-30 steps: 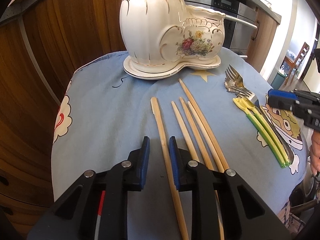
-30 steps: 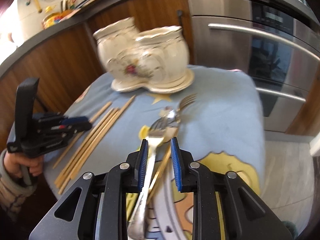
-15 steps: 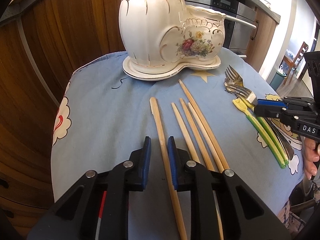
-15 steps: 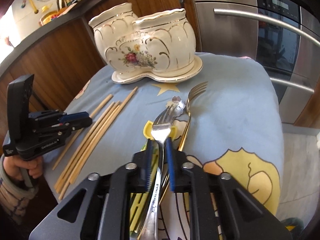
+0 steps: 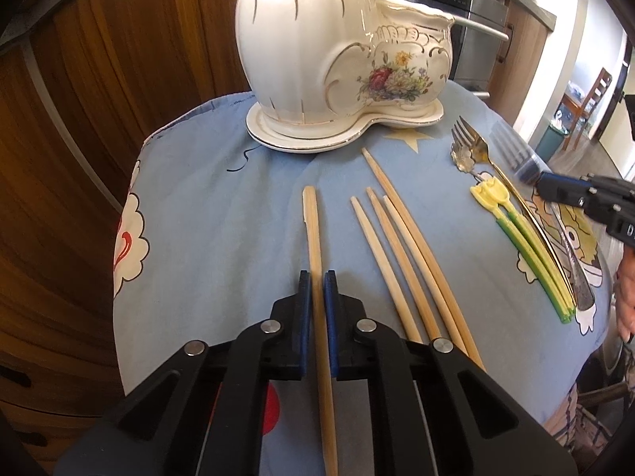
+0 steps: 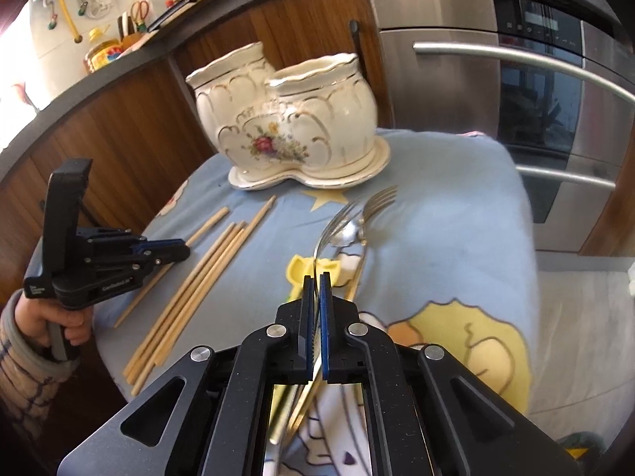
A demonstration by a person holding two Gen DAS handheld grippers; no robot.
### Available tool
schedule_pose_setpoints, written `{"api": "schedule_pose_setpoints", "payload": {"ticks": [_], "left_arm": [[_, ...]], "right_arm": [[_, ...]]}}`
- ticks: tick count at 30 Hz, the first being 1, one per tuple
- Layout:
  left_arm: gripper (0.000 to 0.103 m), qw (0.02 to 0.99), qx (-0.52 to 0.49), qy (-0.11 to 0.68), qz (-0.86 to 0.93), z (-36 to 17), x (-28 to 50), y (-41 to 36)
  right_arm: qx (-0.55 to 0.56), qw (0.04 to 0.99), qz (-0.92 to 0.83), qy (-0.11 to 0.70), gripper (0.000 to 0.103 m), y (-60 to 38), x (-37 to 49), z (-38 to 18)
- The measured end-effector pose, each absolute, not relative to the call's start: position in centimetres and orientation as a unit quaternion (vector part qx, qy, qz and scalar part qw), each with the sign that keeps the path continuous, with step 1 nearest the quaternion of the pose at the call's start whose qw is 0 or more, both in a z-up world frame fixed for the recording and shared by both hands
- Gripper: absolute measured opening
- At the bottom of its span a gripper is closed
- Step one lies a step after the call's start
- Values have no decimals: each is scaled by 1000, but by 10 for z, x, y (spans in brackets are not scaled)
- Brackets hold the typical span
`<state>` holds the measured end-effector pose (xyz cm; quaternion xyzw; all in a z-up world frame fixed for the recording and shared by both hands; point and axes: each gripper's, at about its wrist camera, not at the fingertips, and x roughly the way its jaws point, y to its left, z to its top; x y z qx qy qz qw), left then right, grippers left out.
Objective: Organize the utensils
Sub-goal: 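Grasp a wooden chopstick with the left tool while the right tool grasps a silver fork, then lift the chopstick with the left tool while the right tool carries the fork to the holder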
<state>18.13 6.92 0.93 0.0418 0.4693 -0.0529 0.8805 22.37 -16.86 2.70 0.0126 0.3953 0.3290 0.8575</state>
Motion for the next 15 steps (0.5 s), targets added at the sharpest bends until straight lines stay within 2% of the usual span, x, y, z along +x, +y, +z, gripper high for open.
{"api": "schedule_pose_setpoints", "payload": {"ticks": [15], "left_arm": [[8, 847, 79, 521, -78, 13, 196, 64]], "right_arm": [[-21, 837, 314, 448, 5, -171, 238, 9]]}}
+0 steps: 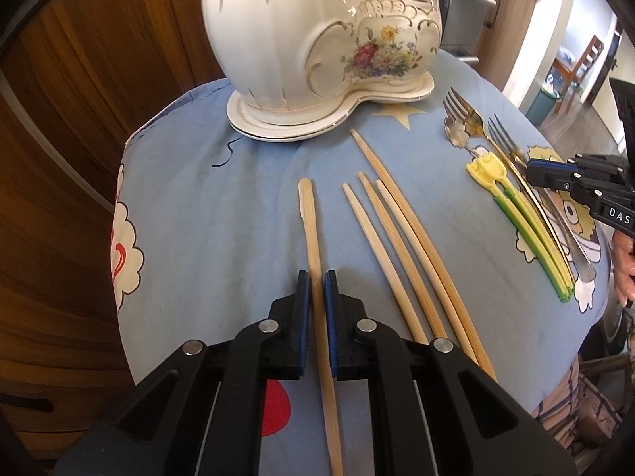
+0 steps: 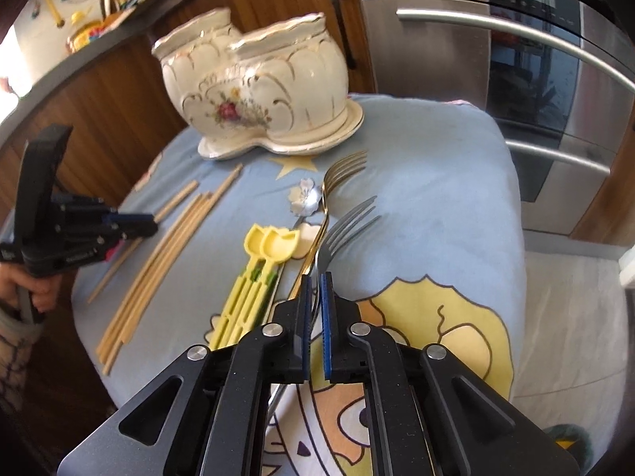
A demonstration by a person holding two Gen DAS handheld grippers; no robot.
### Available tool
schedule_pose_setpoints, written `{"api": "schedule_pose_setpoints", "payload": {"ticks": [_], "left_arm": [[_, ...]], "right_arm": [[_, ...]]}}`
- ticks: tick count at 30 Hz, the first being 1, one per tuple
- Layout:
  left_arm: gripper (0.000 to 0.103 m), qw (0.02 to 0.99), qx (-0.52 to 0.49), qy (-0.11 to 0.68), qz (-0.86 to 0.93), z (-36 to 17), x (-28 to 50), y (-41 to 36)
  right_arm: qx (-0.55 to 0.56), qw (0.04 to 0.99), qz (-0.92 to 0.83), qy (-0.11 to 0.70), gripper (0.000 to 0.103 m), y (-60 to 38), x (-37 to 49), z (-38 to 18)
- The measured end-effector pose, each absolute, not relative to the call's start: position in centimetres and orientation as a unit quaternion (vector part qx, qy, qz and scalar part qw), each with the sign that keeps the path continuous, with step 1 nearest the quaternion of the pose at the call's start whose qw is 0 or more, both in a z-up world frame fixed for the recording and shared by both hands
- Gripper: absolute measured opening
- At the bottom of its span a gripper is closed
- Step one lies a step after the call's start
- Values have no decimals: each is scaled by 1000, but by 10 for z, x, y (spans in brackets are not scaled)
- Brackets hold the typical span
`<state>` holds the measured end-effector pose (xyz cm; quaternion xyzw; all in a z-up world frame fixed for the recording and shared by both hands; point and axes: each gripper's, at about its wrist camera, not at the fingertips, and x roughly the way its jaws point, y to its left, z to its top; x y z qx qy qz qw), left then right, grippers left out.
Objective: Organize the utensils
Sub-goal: 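Lift the chopstick with the left tool while the right tool carries the fork to the holder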
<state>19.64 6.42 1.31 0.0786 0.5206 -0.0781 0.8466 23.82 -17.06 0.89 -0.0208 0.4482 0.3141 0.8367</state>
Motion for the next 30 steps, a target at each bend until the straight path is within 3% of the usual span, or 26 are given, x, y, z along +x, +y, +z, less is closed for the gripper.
{"api": "schedule_pose_setpoints", "payload": {"ticks": [3, 8, 16, 22, 30], "left_arm": [[8, 832, 99, 539, -88, 15, 203, 61], [9, 804, 129, 571, -101, 16, 219, 53], [6, 807, 119, 570, -104, 17, 224, 53], [6, 856, 63, 503, -101, 42, 202, 71], [6, 938, -35, 331, -97, 104, 169, 91]], "right_arm": [[-47, 832, 312, 457, 12, -167, 236, 8], [-64, 822, 318, 468, 13, -166, 239, 10], [-17, 832, 322, 452, 4, -179, 239, 16], [-9, 852, 329, 408, 4, -182, 227, 41], [-16, 874, 337, 350, 4, -180, 212, 71]]}}
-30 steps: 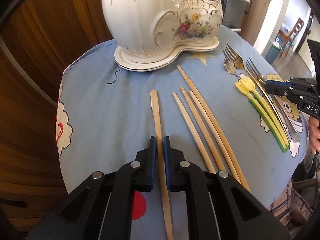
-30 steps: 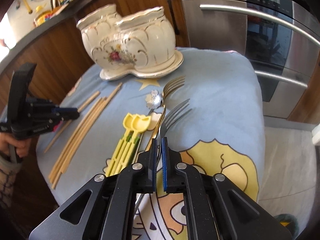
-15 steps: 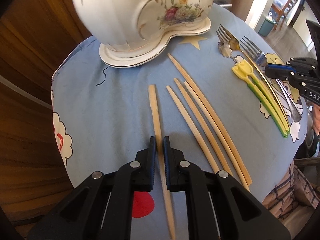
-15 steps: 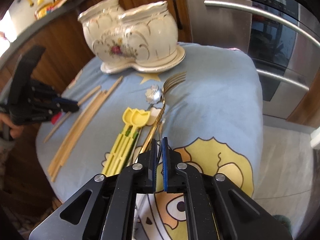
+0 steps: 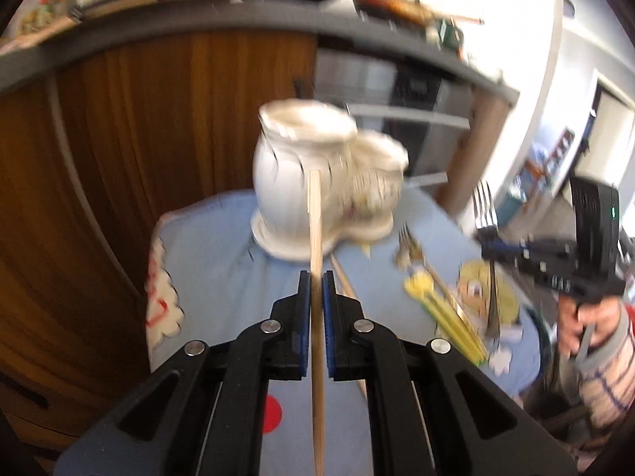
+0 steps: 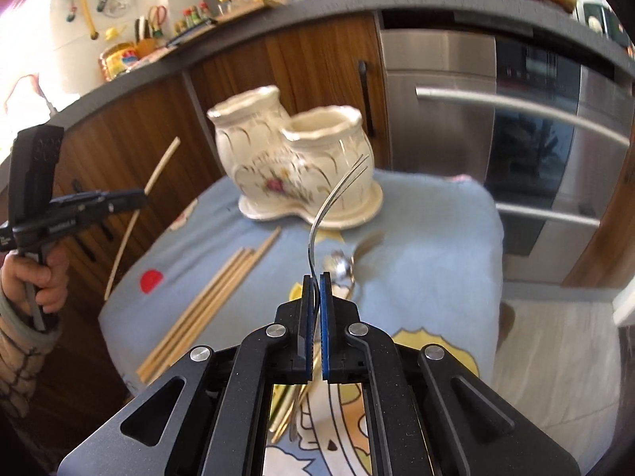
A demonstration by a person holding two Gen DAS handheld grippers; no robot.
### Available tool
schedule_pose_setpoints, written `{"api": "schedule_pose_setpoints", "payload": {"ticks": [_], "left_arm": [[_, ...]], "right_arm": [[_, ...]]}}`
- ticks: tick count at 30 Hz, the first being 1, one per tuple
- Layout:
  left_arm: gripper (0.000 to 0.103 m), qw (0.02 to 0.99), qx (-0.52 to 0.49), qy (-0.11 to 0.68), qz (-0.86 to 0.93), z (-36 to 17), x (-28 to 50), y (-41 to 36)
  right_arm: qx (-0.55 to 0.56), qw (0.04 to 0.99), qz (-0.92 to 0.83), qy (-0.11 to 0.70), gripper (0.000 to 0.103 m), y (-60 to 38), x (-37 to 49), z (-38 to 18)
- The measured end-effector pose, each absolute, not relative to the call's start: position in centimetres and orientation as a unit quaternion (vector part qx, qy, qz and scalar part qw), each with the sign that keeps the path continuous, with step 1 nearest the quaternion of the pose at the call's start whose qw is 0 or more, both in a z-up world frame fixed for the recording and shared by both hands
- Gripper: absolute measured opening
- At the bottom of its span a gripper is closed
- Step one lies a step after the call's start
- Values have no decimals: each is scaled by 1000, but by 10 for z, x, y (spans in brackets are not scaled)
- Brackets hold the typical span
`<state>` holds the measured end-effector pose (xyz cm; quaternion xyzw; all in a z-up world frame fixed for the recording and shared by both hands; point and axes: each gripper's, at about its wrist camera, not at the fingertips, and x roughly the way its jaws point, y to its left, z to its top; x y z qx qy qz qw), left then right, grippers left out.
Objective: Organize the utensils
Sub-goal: 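Lift the chopstick with the left tool while the right tool carries the fork to the holder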
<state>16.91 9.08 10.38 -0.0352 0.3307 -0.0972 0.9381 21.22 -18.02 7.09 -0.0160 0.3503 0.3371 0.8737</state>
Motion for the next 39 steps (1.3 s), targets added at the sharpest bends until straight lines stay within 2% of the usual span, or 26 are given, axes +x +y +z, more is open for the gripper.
{"api": "schedule_pose_setpoints", "payload": {"ticks": [10, 19, 29, 39], "left_arm": [[6, 969, -56, 219, -101, 151, 169, 87], [6, 981, -57, 160, -95, 192, 224, 79], [6, 991, -57, 106, -54, 211, 279, 87], [6, 991, -69, 104, -44, 194, 312, 88]], "right_arm": [[-23, 898, 341, 276, 4, -176, 214, 126], [-12, 915, 342, 213, 4, -158, 255, 173], [-12, 927, 332, 173, 4, -129, 300, 190], [-38, 932, 323, 159, 4, -95, 333, 180]]}}
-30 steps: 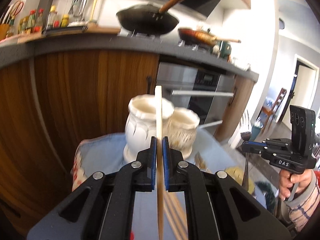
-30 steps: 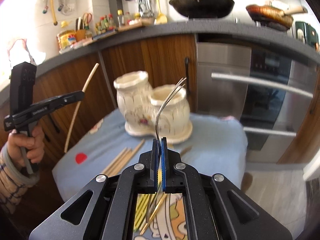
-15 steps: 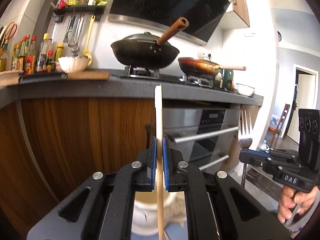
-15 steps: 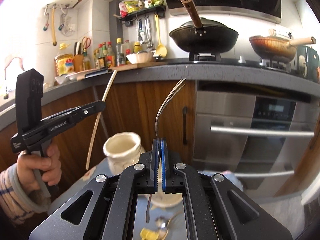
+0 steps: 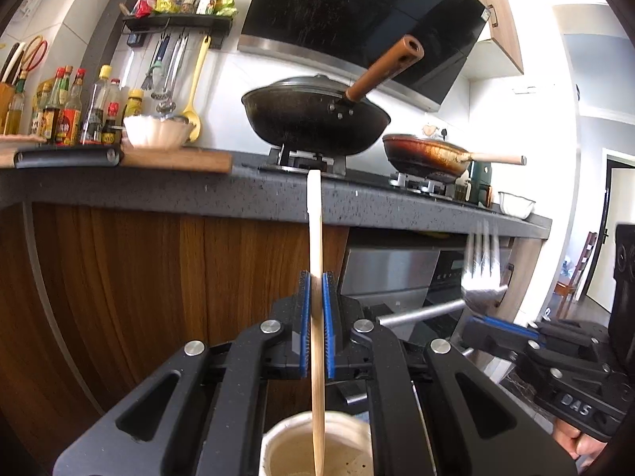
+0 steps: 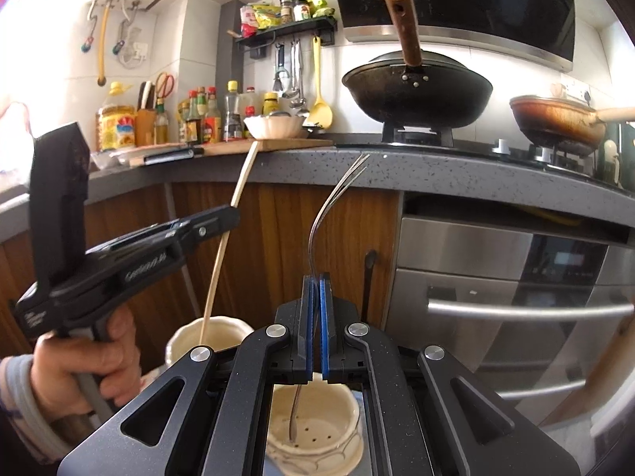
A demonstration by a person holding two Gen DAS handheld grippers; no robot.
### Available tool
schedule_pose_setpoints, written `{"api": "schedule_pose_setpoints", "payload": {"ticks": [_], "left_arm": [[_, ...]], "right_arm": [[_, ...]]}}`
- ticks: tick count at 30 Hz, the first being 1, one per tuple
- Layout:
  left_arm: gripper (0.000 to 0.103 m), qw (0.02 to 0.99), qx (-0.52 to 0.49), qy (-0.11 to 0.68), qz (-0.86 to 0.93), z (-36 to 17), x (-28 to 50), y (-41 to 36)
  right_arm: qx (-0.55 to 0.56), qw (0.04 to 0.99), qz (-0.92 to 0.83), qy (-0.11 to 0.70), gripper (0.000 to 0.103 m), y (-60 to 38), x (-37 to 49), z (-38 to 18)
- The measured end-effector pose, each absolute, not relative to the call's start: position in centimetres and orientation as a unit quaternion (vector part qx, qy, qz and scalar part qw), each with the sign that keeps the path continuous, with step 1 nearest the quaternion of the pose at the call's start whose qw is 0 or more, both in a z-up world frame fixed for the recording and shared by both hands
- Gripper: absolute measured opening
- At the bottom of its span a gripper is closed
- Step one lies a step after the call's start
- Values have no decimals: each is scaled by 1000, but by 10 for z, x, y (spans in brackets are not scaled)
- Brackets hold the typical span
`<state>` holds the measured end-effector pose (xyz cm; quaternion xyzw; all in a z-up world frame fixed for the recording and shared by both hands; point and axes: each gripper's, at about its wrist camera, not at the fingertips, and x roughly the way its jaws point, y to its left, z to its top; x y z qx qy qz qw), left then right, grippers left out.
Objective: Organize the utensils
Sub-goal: 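Lift the chopstick with the left tool while the right tool carries the fork to the holder, then release the chopstick into the larger compartment while the right tool drops the fork into the smaller one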
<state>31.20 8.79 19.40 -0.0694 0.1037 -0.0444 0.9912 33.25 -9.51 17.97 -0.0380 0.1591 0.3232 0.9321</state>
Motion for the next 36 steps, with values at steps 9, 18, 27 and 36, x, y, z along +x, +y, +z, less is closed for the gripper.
{"api": "schedule_pose_setpoints", "payload": {"ticks": [9, 18, 27, 36], "left_arm": [[6, 988, -52, 142, -43, 158, 293, 81], [6, 978, -16, 206, -27, 145, 290, 73], [6, 966, 4, 257, -19, 134, 302, 68], [31, 969, 19, 246, -19, 139, 296, 64]], "right_arm": [[-65, 933, 306, 177, 4, -86, 337, 145], [-84, 922, 307, 219, 4, -80, 329, 116], [-79, 910, 321, 251, 4, -75, 337, 103], [-63, 906, 323, 267, 11, -82, 348, 103]]}}
